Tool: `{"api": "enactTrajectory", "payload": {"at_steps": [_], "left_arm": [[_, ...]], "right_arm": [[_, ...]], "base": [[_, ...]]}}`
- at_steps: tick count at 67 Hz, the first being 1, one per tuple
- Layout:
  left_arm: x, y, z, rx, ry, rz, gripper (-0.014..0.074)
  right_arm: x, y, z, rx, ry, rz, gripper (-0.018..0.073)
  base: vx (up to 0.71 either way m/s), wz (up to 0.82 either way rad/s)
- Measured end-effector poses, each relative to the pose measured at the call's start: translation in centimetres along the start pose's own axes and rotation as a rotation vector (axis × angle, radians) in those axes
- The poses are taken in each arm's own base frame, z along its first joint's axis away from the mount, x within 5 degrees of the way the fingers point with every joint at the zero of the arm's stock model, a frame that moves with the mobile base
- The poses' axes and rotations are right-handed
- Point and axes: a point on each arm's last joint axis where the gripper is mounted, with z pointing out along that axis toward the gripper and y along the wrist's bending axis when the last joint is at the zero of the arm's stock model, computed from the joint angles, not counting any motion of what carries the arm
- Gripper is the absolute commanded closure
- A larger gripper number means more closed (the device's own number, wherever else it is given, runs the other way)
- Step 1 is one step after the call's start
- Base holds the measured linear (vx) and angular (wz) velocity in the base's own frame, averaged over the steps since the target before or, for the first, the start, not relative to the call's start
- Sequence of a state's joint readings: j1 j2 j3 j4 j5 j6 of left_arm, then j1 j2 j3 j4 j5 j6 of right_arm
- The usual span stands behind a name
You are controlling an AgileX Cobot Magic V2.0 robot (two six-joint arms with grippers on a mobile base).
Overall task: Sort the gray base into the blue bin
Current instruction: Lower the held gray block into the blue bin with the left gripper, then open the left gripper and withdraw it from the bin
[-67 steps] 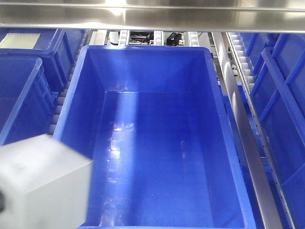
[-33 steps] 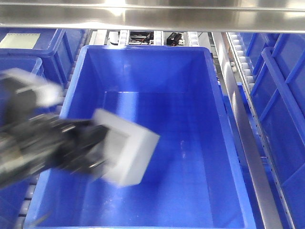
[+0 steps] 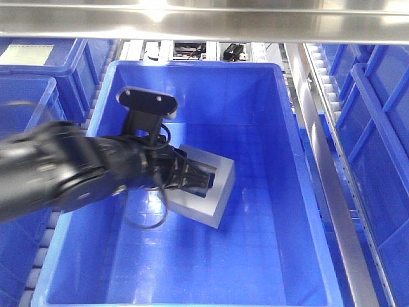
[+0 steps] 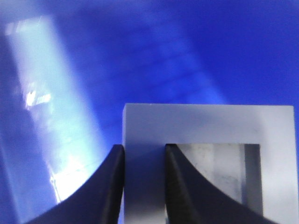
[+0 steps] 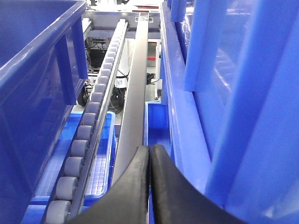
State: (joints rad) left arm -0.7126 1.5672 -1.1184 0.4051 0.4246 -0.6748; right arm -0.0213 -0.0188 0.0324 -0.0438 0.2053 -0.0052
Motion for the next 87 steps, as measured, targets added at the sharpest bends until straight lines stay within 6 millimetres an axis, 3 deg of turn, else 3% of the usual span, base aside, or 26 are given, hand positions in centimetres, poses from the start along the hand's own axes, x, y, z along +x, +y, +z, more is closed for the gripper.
{"api": "enactTrajectory", "payload": {"at_steps": [23,46,57,71,87], "left_arm": [[1.3,1.5,3.8,-0.063,0.083,-0.150,0.0527],[1.9,1.6,5.1,-0.073,0.112,-0.153,0.0257],[1.8,1.5,5.1,-0.065,0.101,-0.153,0.0184],[1.0,1.6,3.4,-0.068,0.075,-0.151,0.0183],[0.3,2.3,-1.1,-0.076,0.032,-0.041,0.0183]], "right_arm": [[0.0,0.0,0.0,0.000,0.000,0.000,0.0564],[0.0,0.0,0.0,0.000,0.000,0.000,0.0564],[0.0,0.0,0.0,0.000,0.000,0.000,0.0564],[0.0,0.0,0.0,0.000,0.000,0.000,0.0564],[0.0,0.0,0.0,0.000,0.000,0.000,0.0564]], "base": [[0.00,0.00],[0.00,0.00],[0.00,0.00],[0.00,0.00],[0.00,0.00]]}}
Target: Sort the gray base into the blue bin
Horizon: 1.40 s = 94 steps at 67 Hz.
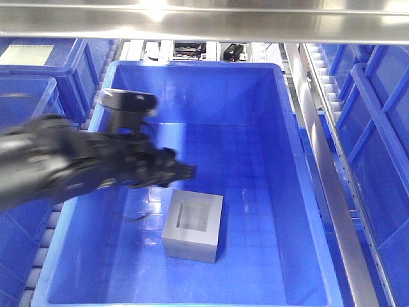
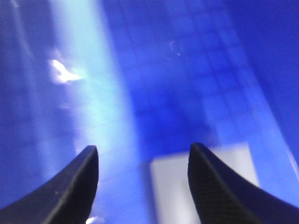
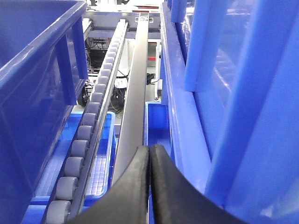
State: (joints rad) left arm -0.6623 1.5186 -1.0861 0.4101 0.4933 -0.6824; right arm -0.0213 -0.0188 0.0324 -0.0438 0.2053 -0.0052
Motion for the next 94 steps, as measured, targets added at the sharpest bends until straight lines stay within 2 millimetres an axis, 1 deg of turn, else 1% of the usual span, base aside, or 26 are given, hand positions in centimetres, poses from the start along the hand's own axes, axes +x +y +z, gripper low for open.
{"api": "enactTrajectory", "payload": {"at_steps": [12,19,20,26,32,43,54,60,64,70,77,84,94], "left_arm": [[2.1,1.3,-3.2,0.016,-0.031,0.036,0.0183],[3.4,2.1,-5.6,0.042,-0.084,0.032,0.0183],[3.4,2.2,-6.2,0.049,-0.102,0.030,0.0183],[4.6,3.0,-8.4,0.068,-0.152,0.023,0.0183],[5.7,3.9,-11.0,0.088,-0.220,0.010,0.0183],[8.6,5.7,-15.4,0.126,-0.357,-0.011,0.0183],[11.7,7.5,-18.5,0.130,-0.449,0.018,0.0211],[13.2,8.2,-19.6,0.130,-0.445,0.040,0.0254],[14.0,8.3,-20.3,0.149,-0.440,0.061,0.0303],[15.0,8.3,-21.2,0.185,-0.453,0.160,0.0390],[15.7,7.9,-22.0,0.250,-0.486,0.264,0.0493],[16.0,7.4,-22.5,0.307,-0.507,0.329,0.0601],[16.1,7.1,-22.7,0.347,-0.515,0.353,0.0605]], "right_arm": [[0.0,0.0,0.0,0.000,0.000,0.000,0.0564],[0.0,0.0,0.0,0.000,0.000,0.000,0.0564],[0.0,0.0,0.0,0.000,0.000,0.000,0.0564],[0.0,0.0,0.0,0.000,0.000,0.000,0.0564],[0.0,0.0,0.0,0.000,0.000,0.000,0.0564],[0.0,0.0,0.0,0.000,0.000,0.005,0.0564],[0.0,0.0,0.0,0.000,0.000,0.000,0.0564],[0.0,0.0,0.0,0.000,0.000,0.005,0.0564],[0.0,0.0,0.0,0.000,0.000,0.000,0.0564],[0.0,0.0,0.0,0.000,0.000,0.005,0.0564],[0.0,0.0,0.0,0.000,0.000,0.000,0.0564],[0.0,0.0,0.0,0.000,0.000,0.000,0.0564],[0.0,0.0,0.0,0.000,0.000,0.000,0.0564]], "base": [[0.00,0.00],[0.00,0.00],[0.00,0.00],[0.00,0.00],[0.00,0.00],[0.00,0.00],[0.00,0.00],[0.00,0.00],[0.00,0.00],[0.00,0.00],[0.00,0.00],[0.00,0.00],[0.00,0.00]]}}
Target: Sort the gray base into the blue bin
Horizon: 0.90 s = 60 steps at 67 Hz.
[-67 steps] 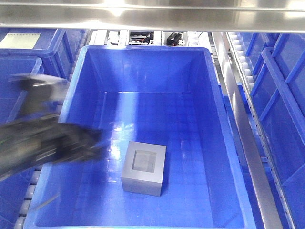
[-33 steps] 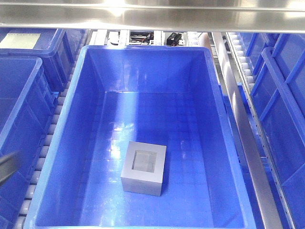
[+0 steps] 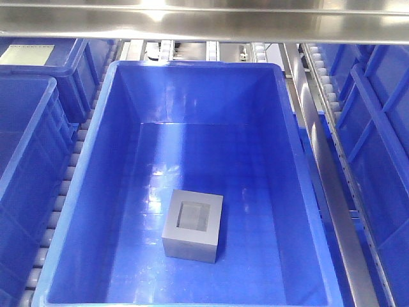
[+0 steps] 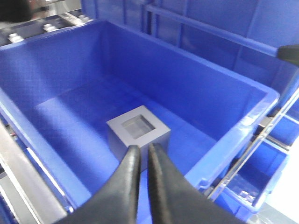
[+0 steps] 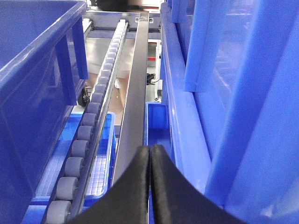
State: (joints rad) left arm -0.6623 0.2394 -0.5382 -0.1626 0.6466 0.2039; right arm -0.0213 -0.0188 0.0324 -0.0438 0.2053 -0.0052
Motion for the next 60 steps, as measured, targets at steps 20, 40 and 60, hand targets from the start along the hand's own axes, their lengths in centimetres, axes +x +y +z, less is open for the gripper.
{"api": "enactTrajectory", "payload": {"at_steps": [20,40,60], "left_arm": [[0.0,-0.2,0.0,0.019,0.005,-0.028,0.0605],[0.1,-0.2,0.0,0.022,0.007,-0.031,0.0605],[2.6,0.2,1.1,-0.062,0.007,-0.059,0.0605]], "right_arm": [[0.0,0.0,0.0,0.000,0.000,0.005,0.0564],[0.0,0.0,0.0,0.000,0.000,0.000,0.0564],[0.0,0.0,0.0,0.000,0.000,0.000,0.0564]], "base": [[0.00,0.00],[0.00,0.00],[0.00,0.00]]}}
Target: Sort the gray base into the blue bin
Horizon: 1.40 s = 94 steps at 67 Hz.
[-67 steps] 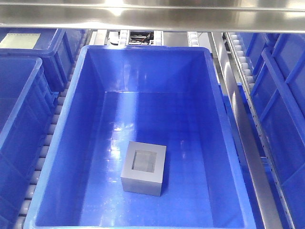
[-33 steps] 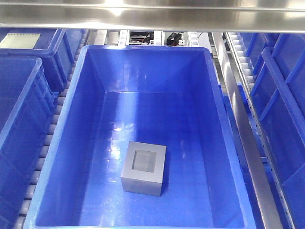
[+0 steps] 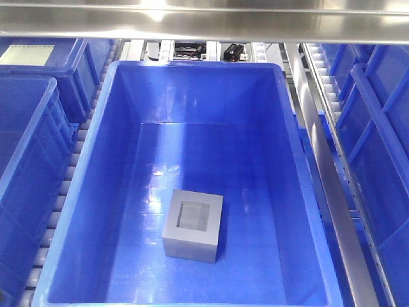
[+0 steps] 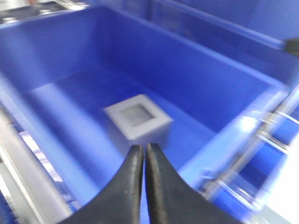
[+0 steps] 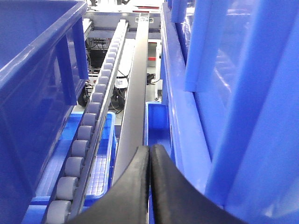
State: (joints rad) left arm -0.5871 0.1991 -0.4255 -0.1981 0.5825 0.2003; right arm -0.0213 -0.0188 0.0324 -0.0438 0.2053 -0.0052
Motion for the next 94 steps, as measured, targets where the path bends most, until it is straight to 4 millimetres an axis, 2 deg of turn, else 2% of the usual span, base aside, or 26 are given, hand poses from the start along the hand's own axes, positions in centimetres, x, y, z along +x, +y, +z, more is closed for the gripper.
{"api": "enactTrajectory", "payload": {"at_steps": [16,28,48,94], "left_arm": [[2.6,1.5,0.0,-0.320,-0.122,-0.059,0.0605],[5.0,2.4,0.3,-0.522,-0.144,-0.076,0.0605],[9.5,3.9,1.8,-0.673,-0.202,-0.136,0.0603],[9.4,4.1,1.6,-0.699,-0.253,-0.173,0.0603]], "right_arm": [[0.0,0.0,0.0,0.000,0.000,0.005,0.0564],[0.0,0.0,0.0,0.000,0.000,0.000,0.0564],[0.0,0.0,0.0,0.000,0.000,0.005,0.0564],[0.0,0.0,0.0,0.000,0.000,0.000,0.0564]], "base": [[0.00,0.00],[0.00,0.00],[0.00,0.00],[0.00,0.00]]}}
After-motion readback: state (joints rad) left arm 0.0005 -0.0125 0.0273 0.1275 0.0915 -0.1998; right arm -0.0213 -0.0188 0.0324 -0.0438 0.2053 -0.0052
